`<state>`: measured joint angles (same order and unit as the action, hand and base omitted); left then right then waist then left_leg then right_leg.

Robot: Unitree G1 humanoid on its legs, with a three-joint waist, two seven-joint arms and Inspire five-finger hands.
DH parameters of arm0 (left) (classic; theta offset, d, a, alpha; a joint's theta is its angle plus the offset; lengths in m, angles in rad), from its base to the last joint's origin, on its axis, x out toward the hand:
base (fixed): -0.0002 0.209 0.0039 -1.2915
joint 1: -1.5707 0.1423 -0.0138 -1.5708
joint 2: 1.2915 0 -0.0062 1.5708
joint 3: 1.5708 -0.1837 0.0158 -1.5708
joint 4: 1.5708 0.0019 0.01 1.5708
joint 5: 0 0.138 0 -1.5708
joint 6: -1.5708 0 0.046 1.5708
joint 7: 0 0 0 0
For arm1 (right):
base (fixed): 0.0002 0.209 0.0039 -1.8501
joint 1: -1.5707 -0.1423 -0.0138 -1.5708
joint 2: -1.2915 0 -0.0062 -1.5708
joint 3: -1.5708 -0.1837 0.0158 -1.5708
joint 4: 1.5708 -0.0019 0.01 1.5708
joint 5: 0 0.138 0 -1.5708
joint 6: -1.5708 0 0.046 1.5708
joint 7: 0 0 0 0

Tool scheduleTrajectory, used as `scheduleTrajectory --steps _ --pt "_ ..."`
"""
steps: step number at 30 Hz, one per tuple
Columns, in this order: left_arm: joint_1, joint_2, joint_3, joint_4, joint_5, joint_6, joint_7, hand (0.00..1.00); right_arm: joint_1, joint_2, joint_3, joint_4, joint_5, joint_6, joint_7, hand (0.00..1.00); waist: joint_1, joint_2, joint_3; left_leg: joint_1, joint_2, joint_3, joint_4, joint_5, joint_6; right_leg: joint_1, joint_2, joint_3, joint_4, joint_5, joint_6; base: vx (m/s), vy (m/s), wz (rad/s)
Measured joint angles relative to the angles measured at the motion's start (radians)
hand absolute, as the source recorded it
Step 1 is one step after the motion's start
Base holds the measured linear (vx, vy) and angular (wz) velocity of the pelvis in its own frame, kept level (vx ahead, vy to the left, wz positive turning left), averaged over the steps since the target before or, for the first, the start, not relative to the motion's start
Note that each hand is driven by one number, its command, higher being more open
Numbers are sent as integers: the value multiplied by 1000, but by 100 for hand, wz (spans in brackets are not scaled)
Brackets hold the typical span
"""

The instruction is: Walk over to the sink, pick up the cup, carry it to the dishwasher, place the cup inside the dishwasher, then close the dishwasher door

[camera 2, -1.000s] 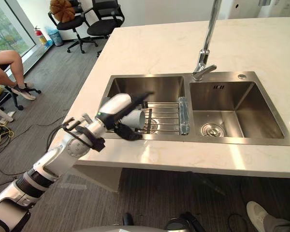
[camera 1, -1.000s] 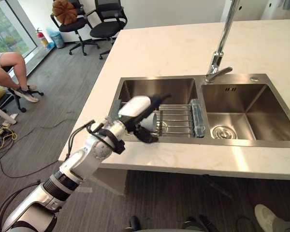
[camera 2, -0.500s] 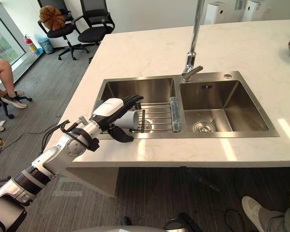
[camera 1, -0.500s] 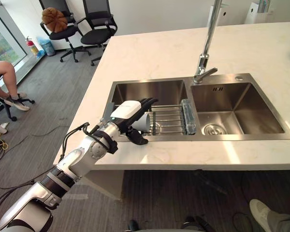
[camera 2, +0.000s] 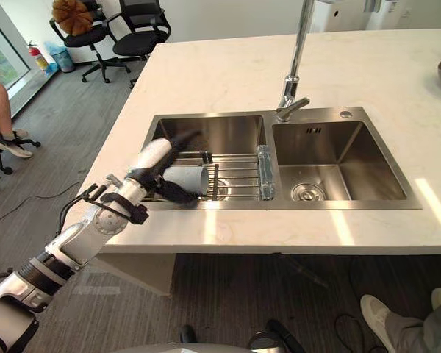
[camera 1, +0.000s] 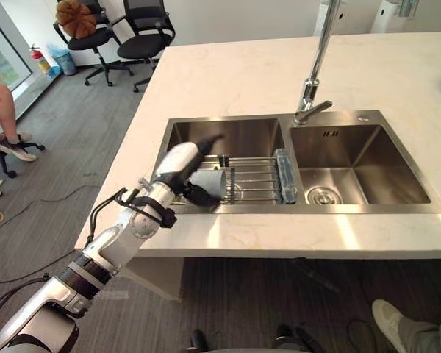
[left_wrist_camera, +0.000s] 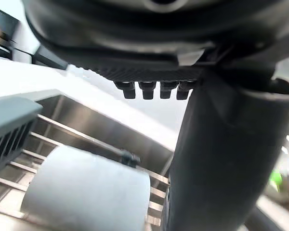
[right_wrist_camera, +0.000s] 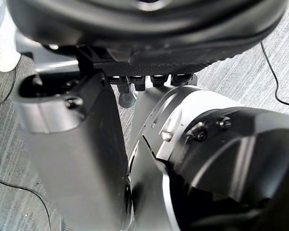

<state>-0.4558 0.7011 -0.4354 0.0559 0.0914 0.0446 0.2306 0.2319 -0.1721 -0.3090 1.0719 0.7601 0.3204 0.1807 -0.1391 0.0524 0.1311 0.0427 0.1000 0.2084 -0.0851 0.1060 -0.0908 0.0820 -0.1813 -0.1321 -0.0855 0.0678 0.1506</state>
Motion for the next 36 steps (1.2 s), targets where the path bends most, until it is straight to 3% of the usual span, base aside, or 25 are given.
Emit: scheduleTrajectory --steps 4,8,18,26,32,36 --pt "-1 -4 96 0 -71 4 66 100 2 0 0 0 0 0 8 100 1 -4 -3 4 0 4 0 1 2 2 0 1 1 3 3 2 -5 -2" --pt "-2 -6 115 20 -78 -1 69 100 3 0 -2 -1 -2 0 10 100 5 -5 -4 6 0 7 0 0 1 3 0 1 1 3 3 -8 -2 0" --pt "-2 -18 103 62 75 -4 -67 100 21 2 -9 -21 -16 0 29 100 5 -5 -4 8 1 9 0 -7 -5 4 0 2 0 3 3 -35 -8 -1" --pt "-1 -15 72 64 238 8 -67 100 22 0 -2 -21 -16 -4 29 100 4 -5 -4 9 1 9 0 -7 -5 4 0 2 1 3 3 0 0 0" --pt "-1 17 -11 108 382 -93 -90 100 22 -4 3 -21 -15 -6 29 100 0 -5 -4 9 1 11 0 -8 -5 3 0 4 0 2 2 0 0 0" --pt "-2 17 -81 114 402 -121 -149 100 21 -4 8 -21 -15 -10 30 100 -8 -5 -4 10 1 22 0 -12 -6 -2 0 13 0 2 2 0 0 -7"
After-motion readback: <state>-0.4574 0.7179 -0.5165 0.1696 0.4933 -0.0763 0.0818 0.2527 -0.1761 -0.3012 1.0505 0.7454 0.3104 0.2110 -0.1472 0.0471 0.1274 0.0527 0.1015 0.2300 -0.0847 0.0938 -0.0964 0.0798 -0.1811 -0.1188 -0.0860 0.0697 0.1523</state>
